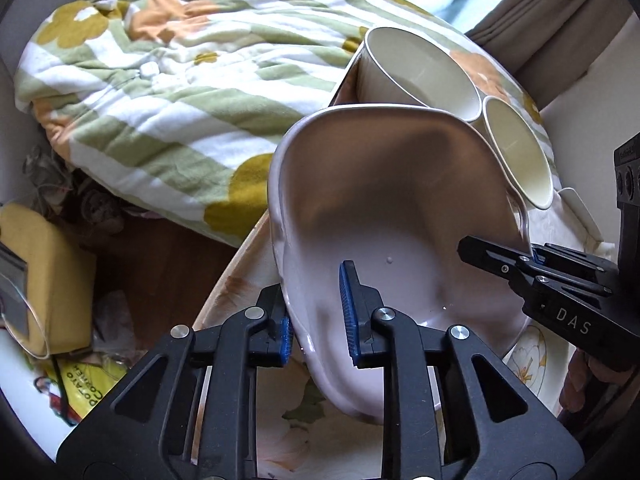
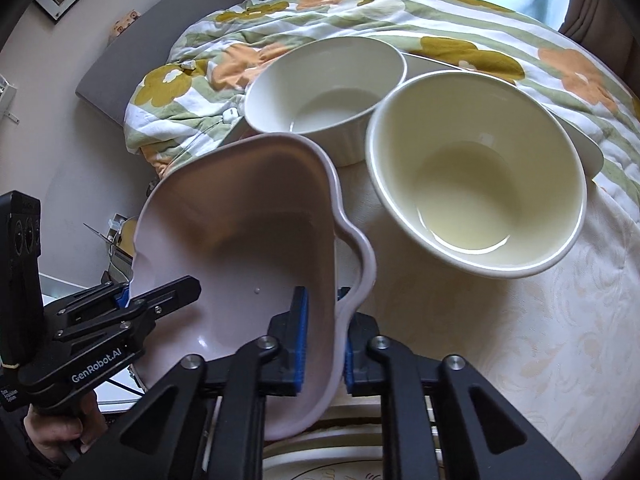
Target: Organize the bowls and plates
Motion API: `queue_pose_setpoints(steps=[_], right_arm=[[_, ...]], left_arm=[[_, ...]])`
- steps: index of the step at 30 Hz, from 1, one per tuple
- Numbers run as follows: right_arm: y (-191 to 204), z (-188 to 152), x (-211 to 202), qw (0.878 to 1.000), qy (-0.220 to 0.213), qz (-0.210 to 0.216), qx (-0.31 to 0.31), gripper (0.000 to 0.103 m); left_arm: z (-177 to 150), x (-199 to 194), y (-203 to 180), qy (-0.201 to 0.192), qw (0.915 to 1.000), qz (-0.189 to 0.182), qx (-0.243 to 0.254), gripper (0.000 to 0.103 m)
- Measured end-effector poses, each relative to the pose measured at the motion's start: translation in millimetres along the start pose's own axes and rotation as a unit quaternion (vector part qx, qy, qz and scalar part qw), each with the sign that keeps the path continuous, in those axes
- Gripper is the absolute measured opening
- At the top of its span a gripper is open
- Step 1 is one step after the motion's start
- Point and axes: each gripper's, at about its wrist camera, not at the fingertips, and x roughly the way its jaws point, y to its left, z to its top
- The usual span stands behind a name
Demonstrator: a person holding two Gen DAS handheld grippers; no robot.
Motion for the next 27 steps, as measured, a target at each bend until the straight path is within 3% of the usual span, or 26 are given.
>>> queue_pose_setpoints(steps=[7,14,21,27], right_arm=[[4.6,-6.0,-9.0,1.000,-0.015,-0.003,-0.002,0.012],[4.0,-19.4,-51.5,0.998,-0.059,0.007,0.003,0.012],[-10.6,-52.9,-118.4,0.993,-0.112,0.011,0.016,0.012],[-45.1,-98.3,-179.4,0.988,-0.150,0.004,0.040,0.012]], left_arm=[[2.7,-15.5,-3.7,-0.025,0.9994,0.012,0.020,0.018],[1.9,-62.4,-29.3,-0.070,0.9959,0.022,0.053,0.018],[-19.2,-112.4,-86.6,-0.104,0.9901,0.023,0.091,0.018],[-50.3,-145.0,-161.3,-0.116,0.9853,0.012,0.125,0.018]])
